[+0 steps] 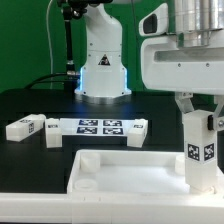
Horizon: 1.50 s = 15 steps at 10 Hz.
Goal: Assemble desk
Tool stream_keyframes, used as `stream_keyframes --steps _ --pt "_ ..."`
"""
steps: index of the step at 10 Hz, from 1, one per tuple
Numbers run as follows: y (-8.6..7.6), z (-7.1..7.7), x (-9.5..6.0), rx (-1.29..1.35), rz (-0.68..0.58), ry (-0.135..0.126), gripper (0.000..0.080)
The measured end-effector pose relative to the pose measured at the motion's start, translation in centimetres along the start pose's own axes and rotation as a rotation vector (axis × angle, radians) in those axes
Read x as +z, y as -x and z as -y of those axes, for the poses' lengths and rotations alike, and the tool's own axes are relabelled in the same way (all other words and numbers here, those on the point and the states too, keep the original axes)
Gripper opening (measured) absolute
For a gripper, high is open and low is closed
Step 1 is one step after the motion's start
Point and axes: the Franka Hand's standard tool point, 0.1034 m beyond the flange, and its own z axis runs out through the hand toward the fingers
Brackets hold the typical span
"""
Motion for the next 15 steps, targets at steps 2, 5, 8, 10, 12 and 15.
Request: stream_keyframes --steps 2,5,8,10,12,15 --pt "0.12 0.00 0.05 -0.050 0.005 0.000 0.0537" --pt "0.71 0.00 0.05 -0.283 0.021 0.032 0.0642" --pt "0.70 0.04 0.01 -0.554 0.025 0.029 0.0649" --pt "0.22 -0.15 -0.01 -0.781 0.028 0.026 0.0649" --pt "0.20 0.00 -0.11 -0.944 0.022 0.030 0.0649" --pt "0.06 0.03 -0.10 -1.181 0.016 0.042 0.0649"
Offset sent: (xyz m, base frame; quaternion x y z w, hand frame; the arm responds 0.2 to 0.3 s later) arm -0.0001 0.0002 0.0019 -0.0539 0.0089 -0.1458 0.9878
